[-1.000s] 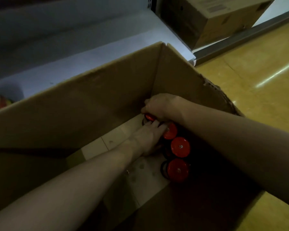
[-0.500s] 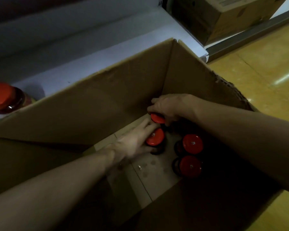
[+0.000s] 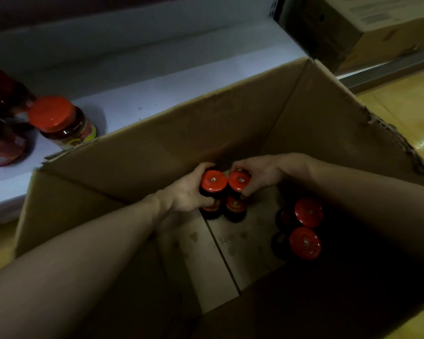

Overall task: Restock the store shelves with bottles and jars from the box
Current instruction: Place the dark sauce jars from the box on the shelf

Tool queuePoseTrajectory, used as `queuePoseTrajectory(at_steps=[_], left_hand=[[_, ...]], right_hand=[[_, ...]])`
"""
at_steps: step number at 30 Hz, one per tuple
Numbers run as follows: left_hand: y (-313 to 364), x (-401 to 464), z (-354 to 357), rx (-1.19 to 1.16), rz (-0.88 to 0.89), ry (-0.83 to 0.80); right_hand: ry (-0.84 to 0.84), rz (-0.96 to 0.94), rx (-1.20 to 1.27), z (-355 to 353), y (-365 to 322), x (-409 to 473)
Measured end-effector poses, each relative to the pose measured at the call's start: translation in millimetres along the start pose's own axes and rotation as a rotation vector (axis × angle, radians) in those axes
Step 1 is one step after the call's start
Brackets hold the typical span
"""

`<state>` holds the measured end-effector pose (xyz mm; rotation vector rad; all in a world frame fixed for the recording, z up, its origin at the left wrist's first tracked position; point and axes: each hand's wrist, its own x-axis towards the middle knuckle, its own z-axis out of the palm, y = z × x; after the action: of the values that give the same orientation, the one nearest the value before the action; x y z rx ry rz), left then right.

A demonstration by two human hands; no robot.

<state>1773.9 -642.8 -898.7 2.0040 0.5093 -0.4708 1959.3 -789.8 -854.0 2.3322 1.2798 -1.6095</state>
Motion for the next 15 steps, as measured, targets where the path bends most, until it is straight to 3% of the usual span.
queuePoseTrajectory(at_steps=[7,15], left_hand=[[3,9,26,-0.187,-0.095,0.139],[3,16,32,-0.423,-0.162,0.163]], right_hand=[[0.238,-0.026,0.371,20,23,6],[0.339,-0.093,0.758,50,45,12]])
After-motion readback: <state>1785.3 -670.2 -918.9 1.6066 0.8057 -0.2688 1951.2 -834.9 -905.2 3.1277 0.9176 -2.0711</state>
